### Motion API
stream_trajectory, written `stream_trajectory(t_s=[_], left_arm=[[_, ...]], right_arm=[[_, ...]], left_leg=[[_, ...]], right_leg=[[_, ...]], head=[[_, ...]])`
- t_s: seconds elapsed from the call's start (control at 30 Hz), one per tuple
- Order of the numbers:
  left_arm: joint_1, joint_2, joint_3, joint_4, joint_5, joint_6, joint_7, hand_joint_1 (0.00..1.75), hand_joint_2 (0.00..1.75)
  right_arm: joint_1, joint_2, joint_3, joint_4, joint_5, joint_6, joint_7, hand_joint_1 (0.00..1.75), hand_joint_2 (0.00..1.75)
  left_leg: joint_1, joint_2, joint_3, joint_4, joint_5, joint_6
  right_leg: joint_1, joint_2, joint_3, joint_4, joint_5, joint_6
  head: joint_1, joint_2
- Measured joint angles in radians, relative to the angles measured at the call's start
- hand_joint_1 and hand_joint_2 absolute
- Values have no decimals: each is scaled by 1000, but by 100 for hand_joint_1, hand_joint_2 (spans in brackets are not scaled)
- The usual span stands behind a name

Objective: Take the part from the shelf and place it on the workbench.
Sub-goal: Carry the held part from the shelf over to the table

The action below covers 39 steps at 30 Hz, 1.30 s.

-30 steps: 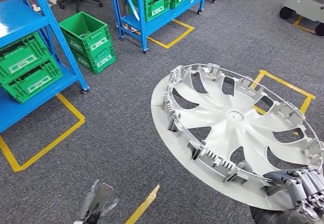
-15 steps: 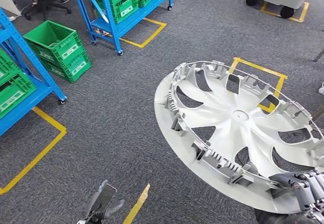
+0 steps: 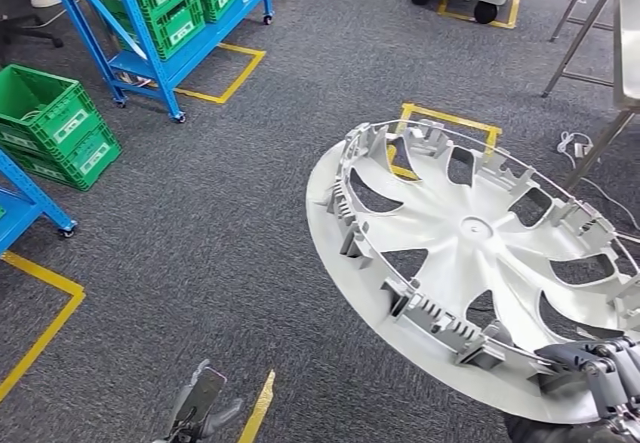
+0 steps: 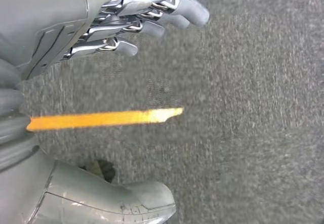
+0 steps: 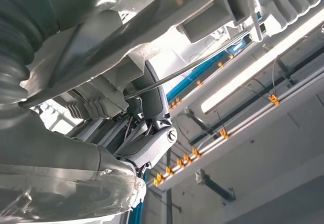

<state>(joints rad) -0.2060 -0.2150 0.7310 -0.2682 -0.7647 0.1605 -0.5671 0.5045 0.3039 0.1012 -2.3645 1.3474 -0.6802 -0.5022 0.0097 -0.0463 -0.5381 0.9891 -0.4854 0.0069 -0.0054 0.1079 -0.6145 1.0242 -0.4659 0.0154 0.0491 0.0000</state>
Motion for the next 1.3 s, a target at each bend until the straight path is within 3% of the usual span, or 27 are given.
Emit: stream_trajectory(t_s=[0.03, 0.1, 0.17, 0.2, 0.27, 0.3, 0.37, 0.4, 0.47, 0.53, 0.6, 0.63, 0.67, 0.7, 0.73, 0.77, 0.83, 0.9, 0.93, 1.07, 1.1, 1.17, 1.23, 1.27, 1.3], left_arm=[[-1, -1, 0, 0, 0, -1, -1, 0, 175], [2, -2, 0, 0, 1, -3, -2, 0, 175], [6, -1, 0, 0, 1, -3, -2, 0, 175], [6, -1, 0, 0, 1, -3, -2, 0, 175], [4, -1, 0, 0, 1, -3, -2, 0, 175], [4, -1, 0, 0, 1, -3, -2, 0, 175], [3, -1, 0, 0, 1, -3, -3, 0, 175], [3, 0, 0, 0, 1, -4, -4, 0, 175], [2, -2, 0, 0, 2, -6, -4, 0, 175], [0, -3, 0, 0, 3, -8, -5, 0, 175], [3, -3, 0, 0, 6, -9, -6, 0, 175], [6, -2, 0, 0, 7, -9, -7, 0, 175], [9, -2, 0, 0, 9, -9, -7, 0, 175], [11, -1, 0, 0, 10, -10, -7, 0, 175], [12, 0, 0, 0, 10, -10, -8, 0, 175], [12, 1, 0, 0, 10, -10, -8, 0, 175], [11, 2, 0, 0, 11, -10, -9, 0, 175], [11, 2, 0, 0, 11, -10, -10, 0, 175], [11, 2, 0, 0, 11, -10, -11, 0, 175], [11, 1, 0, 0, 11, -10, -12, 0, 175], [10, 1, 0, 0, 11, -10, -12, 0, 175], [10, 0, 0, 0, 11, -12, -14, 0, 175], [12, 1, 1, 0, 11, -12, -14, 0, 175], [13, 2, 1, 0, 11, -12, -14, 0, 175], [13, 2, 1, 0, 11, -13, -14, 0, 175]], right_arm=[[0, 0, 0, -1, 0, 0, 0, 175, 175], [0, 0, -1, -2, 0, 0, 0, 175, 175], [0, 0, -1, -2, 0, 0, 0, 175, 175], [0, 0, -2, -2, 0, 0, 0, 175, 175], [0, 0, -2, -3, 0, 0, -1, 175, 175], [0, 0, -2, -3, -1, 0, -1, 175, 175], [0, 1, -2, -4, -1, 0, -1, 175, 175], [0, 1, -2, -4, -1, 0, -1, 175, 175], [1, 2, -2, -4, -1, 0, -1, 175, 175], [1, 3, -2, -6, -1, 0, -1, 175, 175], [1, 4, -2, -6, -2, 0, -2, 175, 175], [1, 4, -2, -6, -3, 0, -3, 175, 175], [1, 4, -2, -6, -4, 0, -4, 175, 175], [1, 4, -2, -6, -5, 0, -4, 175, 175], [1, 4, -2, -6, -6, 0, -5, 175, 175], [1, 4, -3, -6, -7, 0, -5, 175, 175], [1, 4, -3, -6, -7, 0, -6, 175, 175], [1, 4, -4, -6, -8, 0, -7, 175, 175], [0, 4, -4, -6, -9, 0, -7, 175, 175], [1, 4, -4, -6, -10, 0, -7, 175, 175], [1, 5, -5, -7, -11, 0, -7, 175, 175], [1, 5, -7, -7, -13, 0, -8, 175, 175], [1, 5, -9, -7, -15, 0, -8, 175, 175], [1, 5, -9, -7, -15, 0, -8, 175, 175], [1, 5, -10, -7, -15, 0, -9, 175, 175]], left_leg=[[1, 13, 2, -6, 3, 5], [0, 40, 3, -9, 4, 11], [-2, 69, 2, -8, 3, 12], [-3, 83, 2, -8, 2, 11], [-3, 105, 6, -8, -1, 7], [-5, 114, 9, -8, -4, 4], [-10, 129, 13, -6, -8, -5], [-12, 136, 14, -5, -10, -9], [-11, 148, 16, -3, -14, -19], [-7, 117, 4, 31, -44, -29], [-3, 69, -46, 146, -108, -34], [-3, 59, -81, 217, -138, -35], [-3, 55, -108, 271, -153, -35], [-3, 53, -122, 292, -147, -34], [-3, 50, -117, 272, -121, -32], [-2, 43, -95, 218, -81, -30], [3, -1, -39, 88, -18, -25], [5, -36, -13, 24, -5, -20], [5, -38, -12, 18, -8, -19], [2, -32, -14, 19, -9, -17], [3, -22, -12, 14, -6, -11], [3, 14, -10, 5, -1, 2], [1, 55, -9, 1, 1, 10], [1, 69, -9, 1, 0, 10], [0, 82, -8, 1, -1, 9]], right_leg=[[1, -25, -17, 32, -20, 4], [2, -82, -75, 152, -83, 10], [-2, -99, -124, 256, -121, 16], [-4, -103, -123, 259, -113, 18], [-5, -121, -60, 155, -56, 18], [-2, -145, -18, 81, -34, 15], [4, -177, 38, -11, -15, 5], [7, -179, 43, -20, -18, 0], [5, -155, 41, -21, -13, -11], [2, -135, 41, -25, -8, -22], [1, -113, 41, -27, -6, -32], [2, -101, 40, -26, -6, -35], [3, -87, 40, -26, -6, -36], [4, -74, 40, -25, -5, -36], [5, -60, 41, -24, -5, -36], [5, -47, 42, -22, -6, -36], [5, -23, 39, -16, -8, -32], [4, -3, 29, -11, -6, -22], [4, 3, 25, -9, -5, -17], [0, 11, 21, -11, -2, -11], [-1, 6, 16, -8, -3, -7], [0, -46, -38, 91, -57, 4], [-1, -97, -115, 243, -124, 14], [-3, -101, -130, 272, -127, 16], [-4, -104, -124, 261, -111, 17]], head=[[3, 0], [8, 0], [8, 0], [8, 0], [8, 0], [9, 0], [7, 0], [6, 0], [5, 0], [2, 0], [-2, 0], [-3, 0], [-3, 0], [-3, 0], [-3, 0], [-3, 0], [-3, 0], [-2, 0], [-2, 0], [-2, 0], [-2, 0], [2, 0], [6, 0], [6, 0], [6, 0]])
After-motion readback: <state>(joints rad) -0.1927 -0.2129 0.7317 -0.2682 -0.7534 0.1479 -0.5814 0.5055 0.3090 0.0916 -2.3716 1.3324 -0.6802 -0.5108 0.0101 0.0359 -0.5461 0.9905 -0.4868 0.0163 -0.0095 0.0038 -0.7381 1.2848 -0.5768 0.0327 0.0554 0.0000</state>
